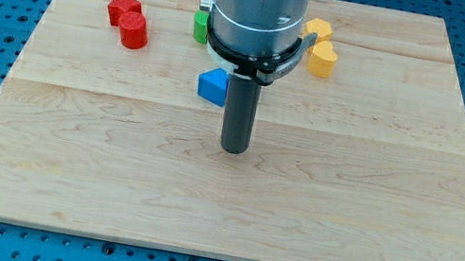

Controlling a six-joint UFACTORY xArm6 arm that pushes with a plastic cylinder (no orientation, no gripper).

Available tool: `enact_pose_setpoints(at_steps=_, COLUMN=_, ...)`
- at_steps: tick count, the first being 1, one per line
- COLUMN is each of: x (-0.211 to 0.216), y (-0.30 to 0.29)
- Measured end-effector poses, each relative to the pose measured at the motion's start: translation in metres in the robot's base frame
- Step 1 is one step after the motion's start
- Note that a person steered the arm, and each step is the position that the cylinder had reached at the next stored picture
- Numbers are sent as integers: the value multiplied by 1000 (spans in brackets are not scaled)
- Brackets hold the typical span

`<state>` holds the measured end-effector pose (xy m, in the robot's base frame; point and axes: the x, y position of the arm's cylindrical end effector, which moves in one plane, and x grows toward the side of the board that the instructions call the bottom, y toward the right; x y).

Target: Move your arm to the yellow heart

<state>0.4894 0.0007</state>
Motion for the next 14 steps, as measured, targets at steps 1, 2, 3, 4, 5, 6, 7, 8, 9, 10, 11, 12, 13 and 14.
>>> enact_pose_setpoints(at_steps=1, x=0, y=0)
enact_pose_setpoints(at_steps=2, x=0, y=0)
enact_pose_setpoints(at_steps=3, x=4, y=-6)
enact_pose_setpoints(at_steps=4, x=9, y=-6)
enact_pose_setpoints(at_steps=5, x=9, y=-6)
enact_pose_setpoints(at_steps=6, x=9, y=-6)
enact_pose_setpoints(at_steps=7, x=9, y=-8)
enact_pose_setpoints(at_steps=8, x=9, y=-9)
enact_pose_setpoints(at_steps=9, x=9, y=-9)
enact_pose_setpoints(at_steps=10, x=10, y=-7)
enact_pose_setpoints(at_steps=11, x=10, y=-6)
enact_pose_setpoints(at_steps=12, x=-3, y=6)
enact_pose_setpoints(at_steps=13, x=-56, y=59)
enact_pose_setpoints(at_steps=14, x=-101, y=100)
